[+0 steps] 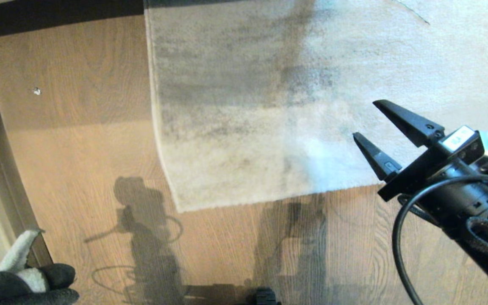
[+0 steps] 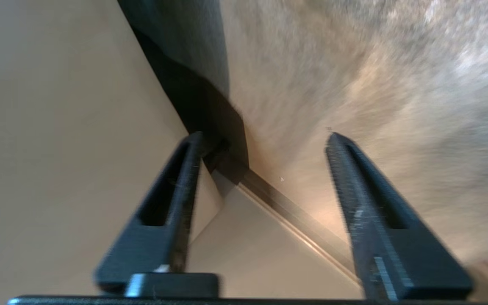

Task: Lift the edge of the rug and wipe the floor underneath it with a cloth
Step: Lay down the carpet

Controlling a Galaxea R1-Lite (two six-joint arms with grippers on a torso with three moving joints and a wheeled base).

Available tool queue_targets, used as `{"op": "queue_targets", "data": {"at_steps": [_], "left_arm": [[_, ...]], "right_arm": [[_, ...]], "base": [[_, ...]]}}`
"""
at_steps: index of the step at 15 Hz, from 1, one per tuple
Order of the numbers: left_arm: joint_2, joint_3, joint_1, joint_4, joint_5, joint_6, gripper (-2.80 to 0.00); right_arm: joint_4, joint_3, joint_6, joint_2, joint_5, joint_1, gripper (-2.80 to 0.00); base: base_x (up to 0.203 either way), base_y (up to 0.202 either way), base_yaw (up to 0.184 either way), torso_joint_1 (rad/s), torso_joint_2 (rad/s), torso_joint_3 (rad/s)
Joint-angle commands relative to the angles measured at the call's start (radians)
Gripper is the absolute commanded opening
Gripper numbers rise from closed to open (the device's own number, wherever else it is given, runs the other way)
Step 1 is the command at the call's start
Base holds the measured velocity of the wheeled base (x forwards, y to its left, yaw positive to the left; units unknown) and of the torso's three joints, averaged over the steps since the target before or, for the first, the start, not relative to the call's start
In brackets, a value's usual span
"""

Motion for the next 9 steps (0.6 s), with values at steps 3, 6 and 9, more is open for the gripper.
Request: {"op": "queue_targets", "data": {"at_steps": [3,6,9], "left_arm": [[0.000,0.000,0.000,0.000,0.001,-0.001,-2.80],[0.000,0.000,0.000,0.000,0.001,-0.001,-2.80],[0.000,0.000,0.000,0.000,0.001,-0.001,-2.80]], "right_arm": [[-0.038,0.091,0.008,-0.046,0.002,0.098,0.00],[0.016,0.140,0.000,-0.004,-0.001,0.134,0.00],[0.065,0.138,-0.075,0.126,-0.006,0.137,0.00]], "base": [[0.000,0.000,0.000,0.000,0.00,0.000],[0.000,0.000,0.000,0.000,0.00,0.000],[0.000,0.000,0.000,0.000,0.00,0.000]]}}
